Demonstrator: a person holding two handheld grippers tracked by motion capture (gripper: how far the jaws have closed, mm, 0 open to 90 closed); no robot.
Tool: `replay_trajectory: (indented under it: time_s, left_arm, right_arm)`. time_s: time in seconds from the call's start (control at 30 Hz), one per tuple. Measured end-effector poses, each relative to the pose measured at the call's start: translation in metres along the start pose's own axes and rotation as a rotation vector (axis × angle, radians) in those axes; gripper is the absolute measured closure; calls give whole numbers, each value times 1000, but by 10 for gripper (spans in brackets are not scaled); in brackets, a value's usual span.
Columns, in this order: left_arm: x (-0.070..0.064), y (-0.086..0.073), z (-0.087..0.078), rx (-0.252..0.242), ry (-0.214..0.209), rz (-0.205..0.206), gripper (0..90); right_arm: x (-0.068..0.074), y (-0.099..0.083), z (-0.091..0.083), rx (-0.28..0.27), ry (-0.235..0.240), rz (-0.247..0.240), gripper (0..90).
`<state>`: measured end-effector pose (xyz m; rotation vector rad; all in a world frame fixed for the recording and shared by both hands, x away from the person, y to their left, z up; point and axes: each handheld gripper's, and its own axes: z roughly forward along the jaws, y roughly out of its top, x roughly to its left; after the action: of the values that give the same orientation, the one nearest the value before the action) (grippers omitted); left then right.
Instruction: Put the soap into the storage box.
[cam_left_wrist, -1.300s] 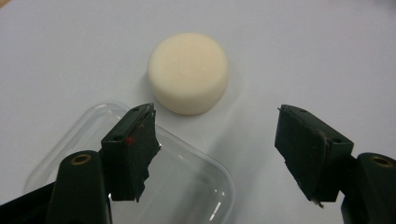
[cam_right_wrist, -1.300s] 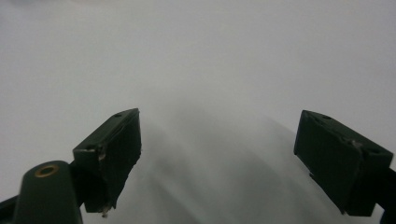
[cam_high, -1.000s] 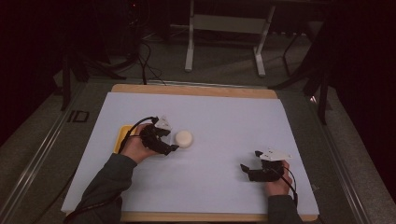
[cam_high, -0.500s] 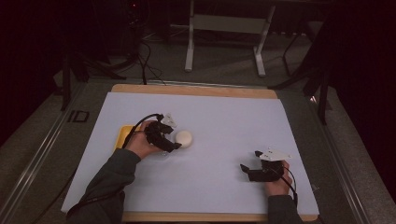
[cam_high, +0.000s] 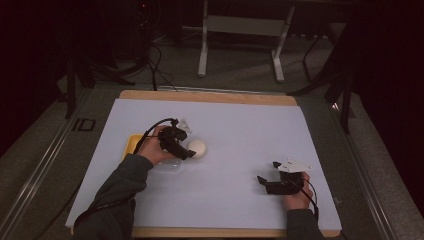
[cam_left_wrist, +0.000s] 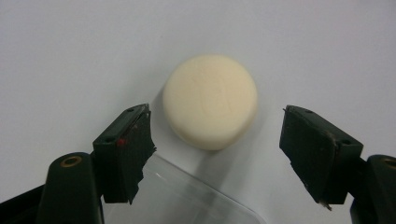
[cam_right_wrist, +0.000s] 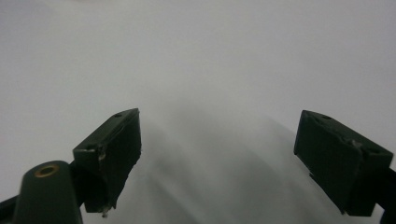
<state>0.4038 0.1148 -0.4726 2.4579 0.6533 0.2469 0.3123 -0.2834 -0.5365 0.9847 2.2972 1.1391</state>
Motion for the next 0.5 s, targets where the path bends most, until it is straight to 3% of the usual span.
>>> replay_trajectory:
  time_s: [0.5]
  left_arm:
    - [6, 6, 7, 16, -15, -10, 252]
  right_arm:
    - [0, 0, 0, 1, 0, -3, 150]
